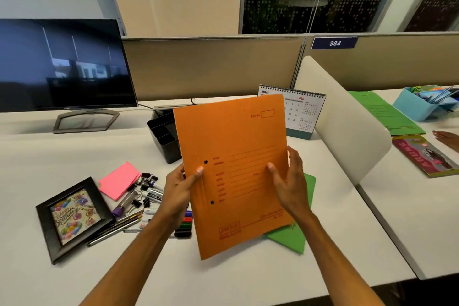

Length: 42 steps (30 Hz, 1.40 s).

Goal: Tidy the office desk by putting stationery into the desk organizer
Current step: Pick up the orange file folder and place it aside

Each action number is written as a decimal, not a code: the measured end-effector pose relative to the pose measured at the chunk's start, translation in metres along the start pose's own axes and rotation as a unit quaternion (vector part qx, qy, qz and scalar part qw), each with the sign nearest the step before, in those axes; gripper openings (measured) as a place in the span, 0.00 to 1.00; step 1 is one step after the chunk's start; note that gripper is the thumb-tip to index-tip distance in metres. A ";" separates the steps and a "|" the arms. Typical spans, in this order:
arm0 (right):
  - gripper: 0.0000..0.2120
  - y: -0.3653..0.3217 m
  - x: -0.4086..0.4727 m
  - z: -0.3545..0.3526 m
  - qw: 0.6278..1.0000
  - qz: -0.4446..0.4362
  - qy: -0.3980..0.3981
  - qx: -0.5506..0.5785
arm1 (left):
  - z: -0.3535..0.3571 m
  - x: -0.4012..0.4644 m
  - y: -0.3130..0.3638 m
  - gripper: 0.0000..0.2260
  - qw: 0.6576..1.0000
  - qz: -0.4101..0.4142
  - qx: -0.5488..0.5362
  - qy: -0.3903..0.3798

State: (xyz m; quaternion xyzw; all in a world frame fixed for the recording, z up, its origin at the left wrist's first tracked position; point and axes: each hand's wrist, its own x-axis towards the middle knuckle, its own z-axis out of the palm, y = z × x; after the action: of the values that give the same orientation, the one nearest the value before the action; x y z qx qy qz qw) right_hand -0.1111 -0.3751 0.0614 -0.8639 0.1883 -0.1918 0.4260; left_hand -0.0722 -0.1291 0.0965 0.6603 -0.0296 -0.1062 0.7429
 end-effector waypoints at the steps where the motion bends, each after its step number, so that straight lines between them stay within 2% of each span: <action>1: 0.28 -0.004 0.002 -0.003 0.996 0.036 -0.019 0.074 | -0.002 -0.001 0.003 0.10 1.000 0.003 -0.003 -0.003; 3: 0.16 -0.008 0.005 -0.006 0.964 0.116 -0.054 0.232 | -0.006 -0.002 0.010 0.10 1.000 0.007 -0.011 -0.003; 5: 0.08 -0.009 0.008 -0.009 0.931 0.154 -0.058 0.325 | -0.010 -0.004 0.016 0.13 1.000 0.007 -0.024 0.007; 9: 0.08 -0.016 0.006 -0.011 0.902 0.151 -0.068 0.399 | -0.019 -0.005 0.019 0.17 0.999 -0.004 -0.040 0.023; 12: 0.08 -0.026 0.004 -0.012 0.902 0.137 -0.071 0.403 | -0.023 -0.009 0.017 0.18 0.999 -0.007 -0.022 0.022; 14: 0.08 -0.029 0.002 -0.010 0.907 0.127 -0.076 0.393 | -0.026 -0.013 0.016 0.26 1.000 -0.008 -0.008 0.017; 19: 0.15 -0.029 0.003 -0.014 0.892 0.133 -0.116 0.416 | -0.037 -0.013 0.019 0.18 0.999 0.006 -0.003 0.043; 21: 0.17 -0.018 0.004 -0.009 0.912 0.156 -0.105 0.365 | -0.043 -0.013 0.023 0.18 0.998 0.010 -0.006 0.053; 23: 0.14 0.004 0.000 0.001 0.962 0.149 -0.087 0.212 | -0.048 -0.013 0.024 0.16 0.998 0.006 -0.015 0.062; 25: 0.08 0.032 -0.010 0.012 0.985 0.097 -0.116 0.079 | -0.053 -0.013 0.024 0.15 0.997 0.001 -0.021 0.071; 26: 0.06 0.044 -0.016 0.017 0.985 0.072 -0.154 0.026 | -0.054 -0.014 0.024 0.15 0.997 0.001 -0.022 0.073; 29: 0.11 0.047 -0.038 0.020 0.962 0.004 -0.253 -0.101 | -0.057 -0.016 0.022 0.16 0.997 -0.005 -0.023 0.080; 31: 0.09 0.043 -0.046 0.021 0.955 -0.010 -0.274 -0.118 | -0.060 -0.016 0.019 0.19 0.996 -0.012 -0.031 0.084; 34: 0.12 0.036 -0.051 0.024 0.955 -0.004 -0.267 -0.126 | -0.064 -0.016 0.014 0.23 0.995 -0.026 -0.039 0.091; 39: 0.16 0.041 -0.057 0.031 0.953 0.034 -0.282 -0.106 | -0.065 -0.013 0.007 0.21 0.995 -0.039 -0.054 0.079; 42: 0.13 0.041 -0.055 0.030 0.953 0.033 -0.270 -0.130 | -0.063 -0.012 0.004 0.21 0.994 -0.048 -0.062 0.076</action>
State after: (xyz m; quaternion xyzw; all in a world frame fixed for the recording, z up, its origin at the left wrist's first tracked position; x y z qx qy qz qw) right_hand -0.1502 -0.3519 0.0019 -0.9248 0.1177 0.0887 0.3507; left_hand -0.0717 -0.0645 0.0933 0.6199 0.0649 -0.0932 0.7764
